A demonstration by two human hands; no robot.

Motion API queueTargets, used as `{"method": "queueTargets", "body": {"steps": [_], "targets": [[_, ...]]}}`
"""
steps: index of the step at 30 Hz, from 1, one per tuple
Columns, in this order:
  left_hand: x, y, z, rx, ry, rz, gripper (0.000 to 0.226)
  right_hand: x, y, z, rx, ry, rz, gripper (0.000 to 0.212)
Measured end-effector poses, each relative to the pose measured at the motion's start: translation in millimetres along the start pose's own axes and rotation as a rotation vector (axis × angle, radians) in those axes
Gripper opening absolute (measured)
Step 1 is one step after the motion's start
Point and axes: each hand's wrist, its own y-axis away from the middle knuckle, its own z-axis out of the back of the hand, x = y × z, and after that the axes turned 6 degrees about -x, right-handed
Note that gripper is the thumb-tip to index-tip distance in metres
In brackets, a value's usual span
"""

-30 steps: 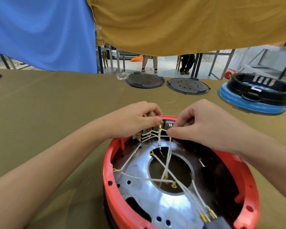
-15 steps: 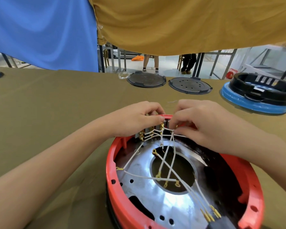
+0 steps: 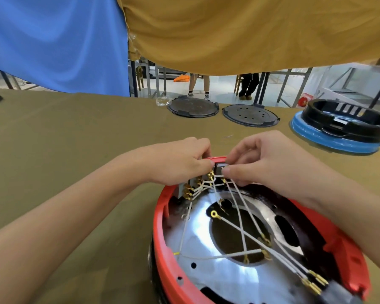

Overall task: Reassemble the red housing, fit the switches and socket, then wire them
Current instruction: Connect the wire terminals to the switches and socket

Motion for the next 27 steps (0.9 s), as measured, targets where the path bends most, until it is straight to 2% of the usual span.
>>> {"method": "queueTargets", "body": {"steps": [3, 8, 13, 27], "targets": [[-1, 2, 2, 0.019, -0.035, 0.016, 0.021, 3, 1, -1, 0.063, -0.227, -0.189, 0.02], [-2, 2, -2, -0.003, -0.002, -0.051, 0.024, 3, 4, -5, 0.09, -0.384, -0.252, 0.029], [0, -1, -14, -0.107, 0.122, -0.068, 0.029, 4, 5, -5, 0.122, -0.431, -0.304, 0.033], [-1, 0, -18, -0.124, 0.175, -0.053, 0.026, 6, 7, -15, 0.089, -0.412, -0.315, 0.036]]}}
